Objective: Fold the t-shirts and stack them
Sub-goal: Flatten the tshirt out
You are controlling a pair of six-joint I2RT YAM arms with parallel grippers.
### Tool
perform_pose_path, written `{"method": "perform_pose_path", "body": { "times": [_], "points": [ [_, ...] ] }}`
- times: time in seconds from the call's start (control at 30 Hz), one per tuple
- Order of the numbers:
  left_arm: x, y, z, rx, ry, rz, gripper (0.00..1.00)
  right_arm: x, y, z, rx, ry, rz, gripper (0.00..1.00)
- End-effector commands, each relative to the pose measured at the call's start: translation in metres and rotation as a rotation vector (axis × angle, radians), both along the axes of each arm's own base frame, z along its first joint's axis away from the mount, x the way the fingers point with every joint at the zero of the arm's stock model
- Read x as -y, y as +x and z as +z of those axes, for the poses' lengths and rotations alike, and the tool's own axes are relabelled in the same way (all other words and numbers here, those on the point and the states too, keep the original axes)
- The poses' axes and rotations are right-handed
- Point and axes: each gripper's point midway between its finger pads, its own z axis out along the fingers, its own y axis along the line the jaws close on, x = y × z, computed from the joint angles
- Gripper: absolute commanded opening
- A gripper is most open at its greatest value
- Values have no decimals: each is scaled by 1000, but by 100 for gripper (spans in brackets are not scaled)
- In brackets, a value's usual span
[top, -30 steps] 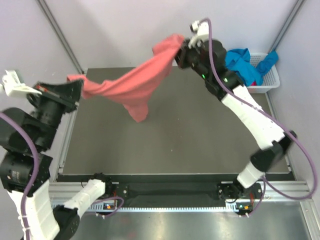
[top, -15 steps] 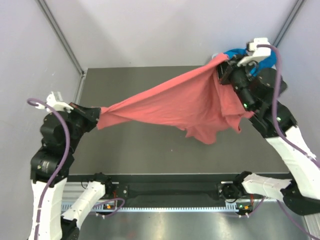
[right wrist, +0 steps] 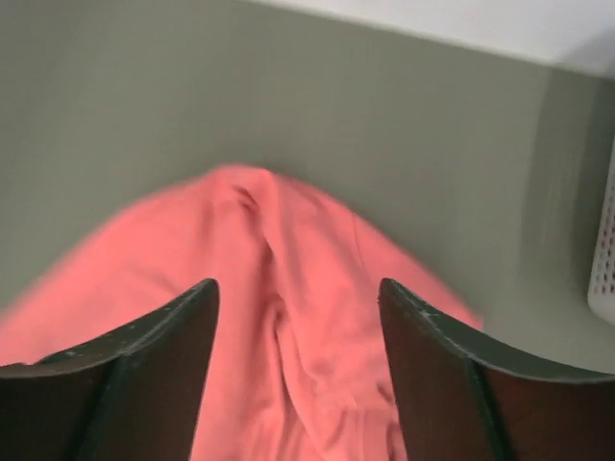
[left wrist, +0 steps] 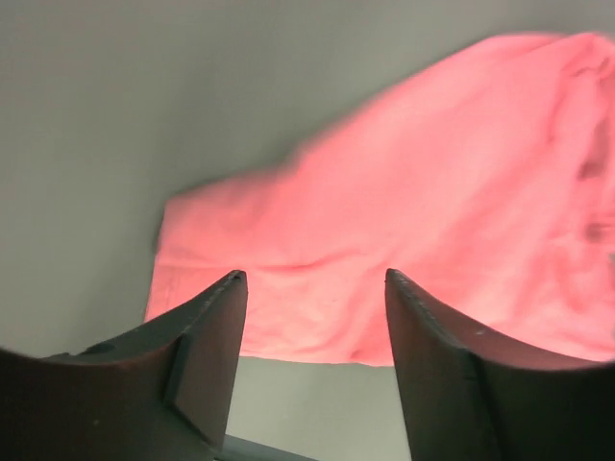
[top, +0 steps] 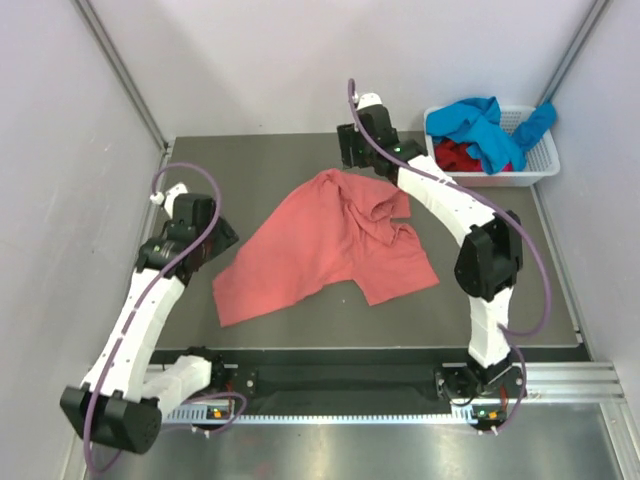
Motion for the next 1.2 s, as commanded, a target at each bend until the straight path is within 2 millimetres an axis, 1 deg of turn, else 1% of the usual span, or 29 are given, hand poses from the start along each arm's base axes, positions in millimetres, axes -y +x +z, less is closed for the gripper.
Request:
{"method": "perform_pose_path", "body": {
  "times": [0.0, 0.03, 0.07, 0.1, 0.13, 0.17, 0.2, 0.23, 0.27, 0.3, 0.33, 0.37, 0.4, 0.43, 0.47, 0.5, 0.57, 0.63, 0.7, 0.77, 0.8, 0.83, 0.87, 0.9, 0.97, 1.0, 1.07, 1.1, 1.17],
  "points": [
    [-12, 10, 1, -3, 105, -11, 66, 30, -23, 70, 46, -2, -9, 71],
    [-16, 10, -1, -18, 127, -3, 68, 40, -31, 48, 5, -38, -17, 77],
    [-18, 8, -3, -29, 135, 0, 70, 48, -39, 46, -1, -48, -24, 79],
    [-18, 6, -5, -37, 135, 0, 70, 58, -52, 62, 26, -20, -24, 79],
    [-17, 5, -5, -34, 129, -6, 70, 74, -62, 31, -41, -43, -37, 79],
    [-10, 3, -11, -46, 100, -33, 68, 85, -70, 22, -61, -38, -50, 77],
    [-5, 1, -13, -45, 77, -50, 66, 95, -82, 33, -40, 7, -61, 76],
    [2, 3, -12, -19, 47, -75, 64, 116, -93, -2, -110, -7, -93, 75],
    [18, -2, -23, -37, -18, -145, 62, 125, -99, -10, -128, 23, -114, 72],
    [26, -1, -27, -29, -50, -173, 57, 130, -111, -6, -123, 71, -101, 71],
    [34, -2, -31, -31, -90, -193, 54, 146, -120, -34, -174, 85, -127, 69],
    [36, -10, -46, -79, -110, -191, 53, 151, -128, -35, -179, 123, -135, 65],
    [35, -15, -54, -111, -119, -171, 53, 153, -134, -44, -205, 146, -132, 63],
    [33, -25, -65, -162, -136, -135, 54, 163, -144, -64, -249, 146, -157, 61],
    [32, -32, -76, -200, -144, -118, 54, 165, -148, -70, -264, 154, -167, 58],
    [30, -35, -79, -211, -146, -98, 55, 170, -157, -84, -294, 152, -181, 58],
    [28, -41, -88, -225, -155, -67, 55, 179, -162, -95, -324, 171, -227, 54],
    [35, -37, -87, -186, -188, -87, 54, 186, -166, -113, -366, 171, -256, 53],
    [42, -29, -86, -152, -215, -118, 53, 181, -164, -128, -404, 172, -227, 53],
    [57, -26, -87, -161, -267, -186, 53, 178, -159, -144, -441, 164, -213, 59],
    [60, -26, -95, -202, -271, -191, 54, 178, -155, -144, -442, 158, -211, 61],
    [64, -25, -95, -219, -274, -220, 54, 180, -152, -148, -450, 148, -213, 64],
    [64, -26, -100, -246, -269, -225, 56, 177, -150, -156, -473, 144, -196, 65],
    [65, -28, -111, -298, -260, -226, 57, 174, -145, -155, -476, 148, -183, 66],
    [54, -34, -124, -375, -221, -163, 58, 169, -148, -163, -529, 162, -181, 65],
    [48, -47, -137, -473, -197, -121, 58, 169, -152, -165, -548, 171, -188, 64],
    [34, -52, -143, -507, -152, -37, 57, 169, -158, -160, -539, 195, -209, 63],
    [29, -54, -140, -488, -141, -5, 57, 173, -167, -166, -559, 188, -228, 63],
    [22, -57, -138, -447, -143, 49, 57, 181, -172, -160, -533, 168, -260, 63]
  ]
}}
